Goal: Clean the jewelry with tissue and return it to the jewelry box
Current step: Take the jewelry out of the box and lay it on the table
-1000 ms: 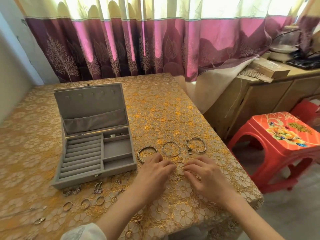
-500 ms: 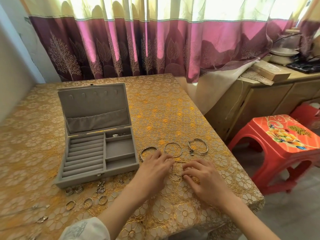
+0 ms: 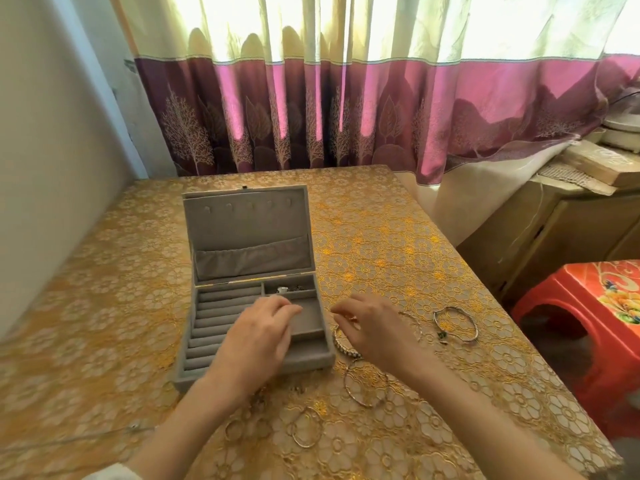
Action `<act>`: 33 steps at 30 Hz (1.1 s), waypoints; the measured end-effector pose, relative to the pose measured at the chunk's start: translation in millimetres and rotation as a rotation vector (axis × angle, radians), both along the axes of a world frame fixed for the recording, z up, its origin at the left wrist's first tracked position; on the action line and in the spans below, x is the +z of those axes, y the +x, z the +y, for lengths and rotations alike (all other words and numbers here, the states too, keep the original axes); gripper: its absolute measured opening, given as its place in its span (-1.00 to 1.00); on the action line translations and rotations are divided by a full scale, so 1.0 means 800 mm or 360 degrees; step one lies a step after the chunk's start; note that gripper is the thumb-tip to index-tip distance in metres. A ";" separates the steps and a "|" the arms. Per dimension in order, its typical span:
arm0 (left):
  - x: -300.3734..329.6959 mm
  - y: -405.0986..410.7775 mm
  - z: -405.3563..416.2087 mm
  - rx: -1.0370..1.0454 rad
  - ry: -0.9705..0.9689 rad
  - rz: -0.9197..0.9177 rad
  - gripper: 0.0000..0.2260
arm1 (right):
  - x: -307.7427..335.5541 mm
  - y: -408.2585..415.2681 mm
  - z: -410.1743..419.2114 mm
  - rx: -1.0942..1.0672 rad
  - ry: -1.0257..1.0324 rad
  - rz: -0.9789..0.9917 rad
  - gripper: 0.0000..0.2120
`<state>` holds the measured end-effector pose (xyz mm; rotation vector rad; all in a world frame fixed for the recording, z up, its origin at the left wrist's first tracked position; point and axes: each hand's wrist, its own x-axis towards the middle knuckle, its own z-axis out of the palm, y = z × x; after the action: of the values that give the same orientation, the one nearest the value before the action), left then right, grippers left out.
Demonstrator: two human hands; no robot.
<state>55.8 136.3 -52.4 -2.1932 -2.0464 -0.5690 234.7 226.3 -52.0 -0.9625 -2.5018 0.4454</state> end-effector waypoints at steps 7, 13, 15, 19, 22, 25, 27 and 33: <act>-0.028 -0.056 -0.004 0.0287 -0.0166 0.0007 -0.62 | 0.003 -0.085 0.031 -0.0188 -0.0032 -0.0156 -0.73; -0.036 -0.055 -0.009 0.0315 -0.0080 -0.0074 -0.56 | 0.005 -0.132 0.042 -0.0356 -0.0022 -0.0392 -0.67; -0.038 -0.055 -0.010 0.0299 -0.0083 -0.0158 -0.53 | 0.005 -0.145 0.042 -0.0436 -0.0003 -0.0486 -0.62; -0.038 -0.056 -0.011 0.0288 -0.0100 -0.0255 -0.59 | 0.004 -0.162 0.043 -0.0593 -0.0046 -0.0522 -0.64; -0.037 -0.056 -0.011 0.0285 -0.0133 -0.0244 -0.61 | 0.007 -0.167 0.042 -0.0613 -0.0047 -0.0479 -0.71; -0.034 -0.056 -0.011 0.0298 -0.0150 -0.0250 -0.60 | 0.011 -0.162 0.040 -0.0574 -0.0144 -0.0295 -0.77; -0.033 -0.056 -0.011 0.0308 -0.0165 -0.0266 -0.60 | 0.015 -0.156 0.042 -0.0549 -0.0330 -0.0025 -0.81; -0.014 -0.058 -0.007 0.0306 -0.0335 -0.0349 -0.62 | 0.065 -0.139 0.046 -0.0408 -0.0936 0.0623 -0.88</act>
<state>9.2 130.9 -63.6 -2.0848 -2.5017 -0.6224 123.6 263.4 -0.1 -1.2406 -1.8891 1.1941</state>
